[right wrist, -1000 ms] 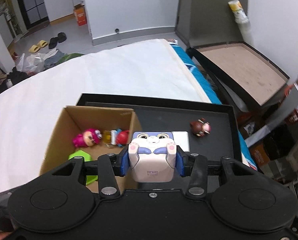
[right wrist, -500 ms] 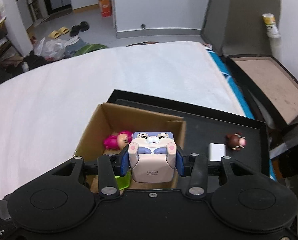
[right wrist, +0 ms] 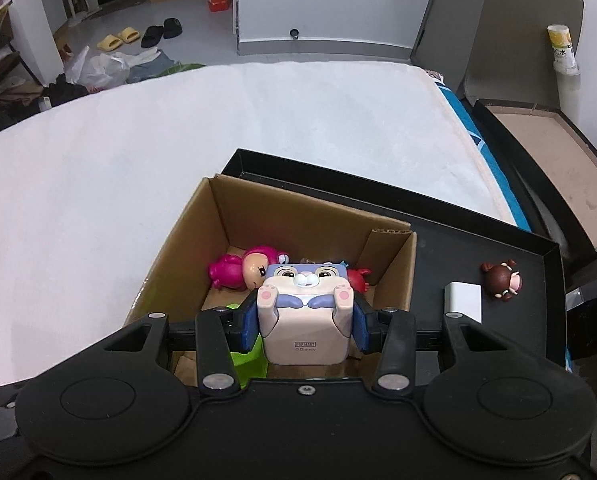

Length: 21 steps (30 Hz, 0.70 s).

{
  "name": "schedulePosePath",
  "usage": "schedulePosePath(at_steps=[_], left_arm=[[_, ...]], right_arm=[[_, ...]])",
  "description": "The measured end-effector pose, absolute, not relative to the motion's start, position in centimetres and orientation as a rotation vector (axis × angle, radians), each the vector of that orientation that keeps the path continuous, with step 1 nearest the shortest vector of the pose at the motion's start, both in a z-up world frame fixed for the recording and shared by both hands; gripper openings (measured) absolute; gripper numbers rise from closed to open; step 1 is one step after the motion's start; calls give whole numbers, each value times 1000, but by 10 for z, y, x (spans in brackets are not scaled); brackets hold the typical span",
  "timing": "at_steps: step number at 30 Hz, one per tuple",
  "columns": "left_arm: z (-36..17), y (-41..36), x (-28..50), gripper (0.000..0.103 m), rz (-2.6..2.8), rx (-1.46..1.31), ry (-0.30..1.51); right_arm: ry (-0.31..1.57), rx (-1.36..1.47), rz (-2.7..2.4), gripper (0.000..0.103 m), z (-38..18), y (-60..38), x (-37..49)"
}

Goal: Organize rigid objects
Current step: 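Lift the bunny cube with the right gripper and carry it over the box, then lower the bunny cube into the box and open the right gripper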

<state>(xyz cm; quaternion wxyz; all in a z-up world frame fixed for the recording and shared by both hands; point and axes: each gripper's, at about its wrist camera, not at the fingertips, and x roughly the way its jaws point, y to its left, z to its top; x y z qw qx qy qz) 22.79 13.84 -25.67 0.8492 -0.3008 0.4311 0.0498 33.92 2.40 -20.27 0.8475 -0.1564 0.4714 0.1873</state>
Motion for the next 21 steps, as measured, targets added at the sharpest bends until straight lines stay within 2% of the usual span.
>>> schedulePosePath(at_steps=[8,21], left_arm=[[-256,139,228,26,106,-635,914],[-258,137,229,26,107,-621,910]], right_arm=[[1011,-343,394,44,-215,31,347],[1011,-266,422,49,-187,4,344]])
